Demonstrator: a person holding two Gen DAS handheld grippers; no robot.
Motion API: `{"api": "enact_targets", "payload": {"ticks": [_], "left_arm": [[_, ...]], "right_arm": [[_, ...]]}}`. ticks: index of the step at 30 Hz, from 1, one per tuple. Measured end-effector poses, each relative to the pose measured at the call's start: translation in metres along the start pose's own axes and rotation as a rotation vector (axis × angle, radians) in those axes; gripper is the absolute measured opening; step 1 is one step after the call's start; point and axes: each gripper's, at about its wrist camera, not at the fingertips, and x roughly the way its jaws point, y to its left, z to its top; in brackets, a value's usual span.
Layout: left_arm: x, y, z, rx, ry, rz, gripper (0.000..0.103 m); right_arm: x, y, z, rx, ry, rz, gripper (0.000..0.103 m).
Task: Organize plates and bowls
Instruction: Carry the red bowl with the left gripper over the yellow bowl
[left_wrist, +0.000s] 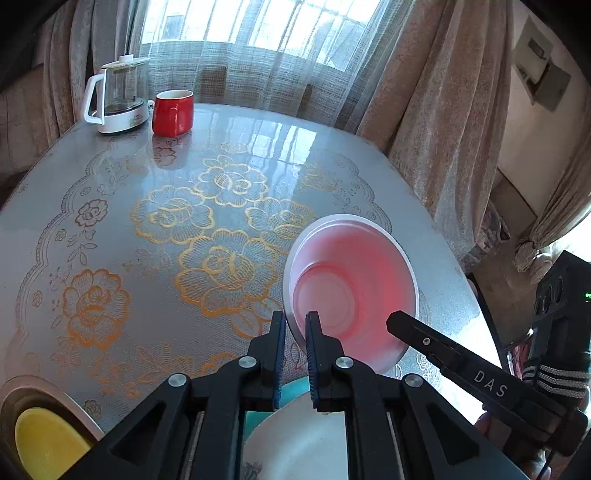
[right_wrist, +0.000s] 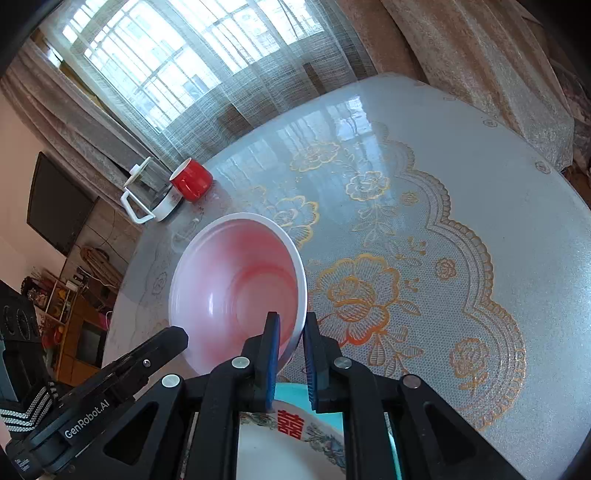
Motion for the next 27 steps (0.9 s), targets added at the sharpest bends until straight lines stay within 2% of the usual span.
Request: {"api": "enact_targets", "payload": {"ticks": [11,27], "left_arm": [[-0.056,0.058,-0.031,-0.054,-0.070,0.053,0.011],[-0.130,0.117,-0.080,-0.134,-0.131,0.083,0.011]], "right_arm": [[0.006,0.066,-0.032,-0.100,0.036,0.073,0.012],[0.000,0.139,-0.077,-0.209,0.071,0.183,0.012]]}}
